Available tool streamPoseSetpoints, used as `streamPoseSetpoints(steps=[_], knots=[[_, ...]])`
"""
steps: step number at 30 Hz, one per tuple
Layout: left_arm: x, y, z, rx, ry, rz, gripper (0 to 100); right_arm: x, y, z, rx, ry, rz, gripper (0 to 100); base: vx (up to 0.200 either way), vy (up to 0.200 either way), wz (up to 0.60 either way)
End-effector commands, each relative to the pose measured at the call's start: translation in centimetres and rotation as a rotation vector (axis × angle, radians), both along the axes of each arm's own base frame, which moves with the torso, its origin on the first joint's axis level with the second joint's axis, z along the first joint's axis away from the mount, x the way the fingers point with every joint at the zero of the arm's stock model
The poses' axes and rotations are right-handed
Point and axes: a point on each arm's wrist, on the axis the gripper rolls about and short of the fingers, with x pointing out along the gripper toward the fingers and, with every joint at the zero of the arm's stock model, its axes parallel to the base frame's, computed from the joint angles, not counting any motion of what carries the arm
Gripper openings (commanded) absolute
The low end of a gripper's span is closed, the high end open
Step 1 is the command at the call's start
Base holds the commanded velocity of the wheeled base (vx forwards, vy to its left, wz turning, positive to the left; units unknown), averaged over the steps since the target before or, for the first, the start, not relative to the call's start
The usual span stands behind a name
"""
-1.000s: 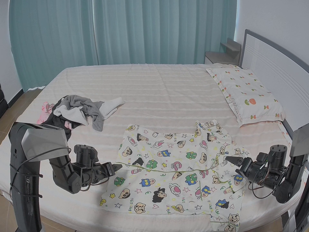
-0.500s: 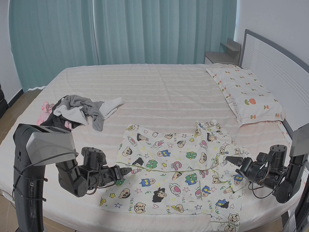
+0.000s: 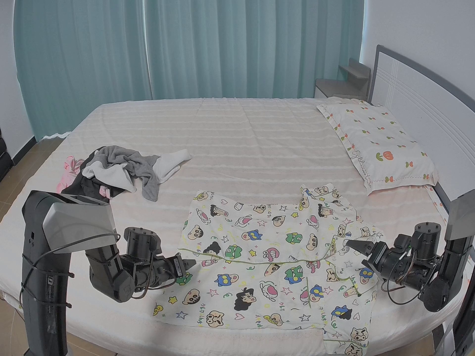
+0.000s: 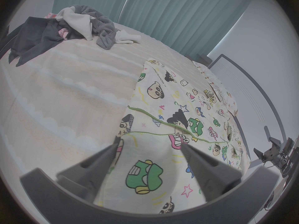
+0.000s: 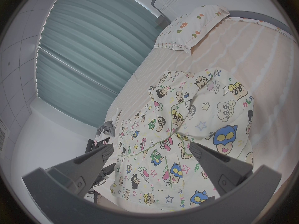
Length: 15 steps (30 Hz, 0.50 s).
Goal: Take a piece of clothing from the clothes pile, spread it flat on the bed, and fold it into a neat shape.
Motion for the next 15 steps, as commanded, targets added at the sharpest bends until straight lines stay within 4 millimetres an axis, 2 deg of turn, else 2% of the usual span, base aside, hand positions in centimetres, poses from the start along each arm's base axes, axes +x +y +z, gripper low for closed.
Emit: streamPoseSetpoints(steps=[1,15], knots=[[0.1,0.3,-0.1,0.000,0.004,0.010,0,0.1,0.0,0.1,0.003,-0.015,0.002,100,0.000,0.000,0.00],[1.0,1.9,0.3,0.017,-0.043,0.094,0,0.0,0.0,0.1,0.001,-0.015,0.001,100,0.000,0.000,0.00]])
